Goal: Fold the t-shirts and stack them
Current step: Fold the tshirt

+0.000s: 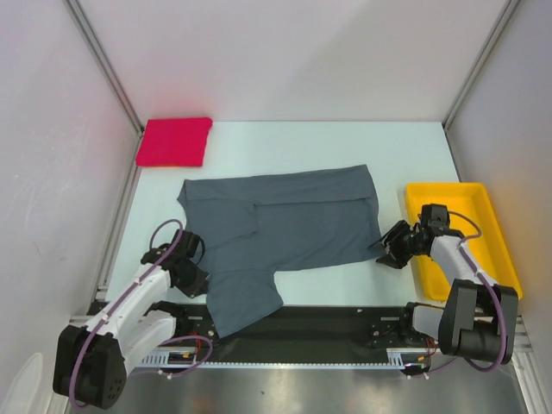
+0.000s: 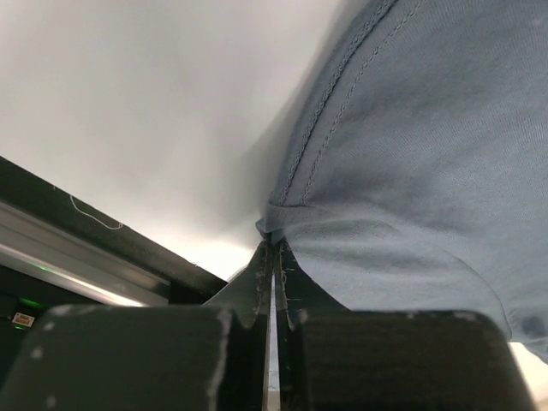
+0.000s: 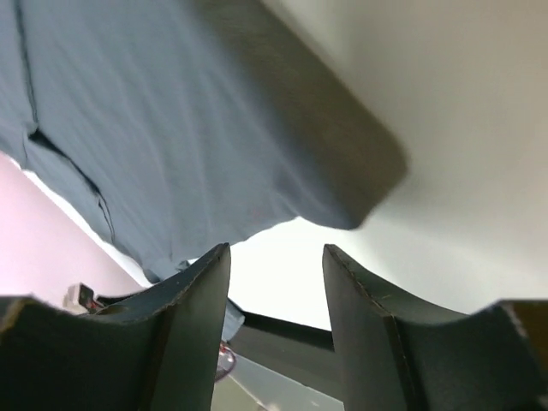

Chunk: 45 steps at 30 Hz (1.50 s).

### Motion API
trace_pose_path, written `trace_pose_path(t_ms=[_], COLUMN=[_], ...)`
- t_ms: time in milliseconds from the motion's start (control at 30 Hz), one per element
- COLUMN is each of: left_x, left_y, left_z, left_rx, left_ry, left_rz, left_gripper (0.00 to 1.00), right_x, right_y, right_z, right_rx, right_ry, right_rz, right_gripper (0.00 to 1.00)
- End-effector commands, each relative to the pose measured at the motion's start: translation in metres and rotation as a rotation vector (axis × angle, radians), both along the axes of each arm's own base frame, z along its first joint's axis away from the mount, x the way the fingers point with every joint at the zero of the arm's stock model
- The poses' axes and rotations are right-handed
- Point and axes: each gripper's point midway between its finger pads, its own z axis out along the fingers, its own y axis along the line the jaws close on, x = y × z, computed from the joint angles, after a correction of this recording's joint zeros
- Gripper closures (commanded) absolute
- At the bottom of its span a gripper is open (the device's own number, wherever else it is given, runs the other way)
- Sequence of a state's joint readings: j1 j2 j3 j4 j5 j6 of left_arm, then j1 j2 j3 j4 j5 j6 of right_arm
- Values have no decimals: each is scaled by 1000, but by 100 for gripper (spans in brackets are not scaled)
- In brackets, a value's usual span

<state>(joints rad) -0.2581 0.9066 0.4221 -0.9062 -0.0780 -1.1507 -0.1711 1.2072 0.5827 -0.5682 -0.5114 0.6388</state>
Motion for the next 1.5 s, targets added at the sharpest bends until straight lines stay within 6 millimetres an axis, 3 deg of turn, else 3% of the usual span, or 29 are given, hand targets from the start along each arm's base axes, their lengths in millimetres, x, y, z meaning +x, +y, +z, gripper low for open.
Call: trace_pose_path(t_ms=[0,167,367,700,933,1467], left_x=[5,28,38,55,67,85], left_y=[4,7,11,2,0,-2], left_z=[5,32,50,60,69,86], left_rx=[28,68,101,81,85,97], left_ry=[-28,-96,-153,-205,-246,-316], left_rz=[-13,-85,-128,-214,-239,-267], left_gripper=[100,100,100,100,100,100], right_x=[2,-5,11,9,-6,-18], right_y=[-10,-32,-37,-44,-45,-42], right_z=[-3,-10,-15,-27,-36,-51], right_rx=[-39,-110,-55,-56,-97,-161], right_ry=[9,43,-4,30,92,151], right_rz=[-109,-173,-218,-349,-358,-337], right_gripper=[48,47,42,43,47,56])
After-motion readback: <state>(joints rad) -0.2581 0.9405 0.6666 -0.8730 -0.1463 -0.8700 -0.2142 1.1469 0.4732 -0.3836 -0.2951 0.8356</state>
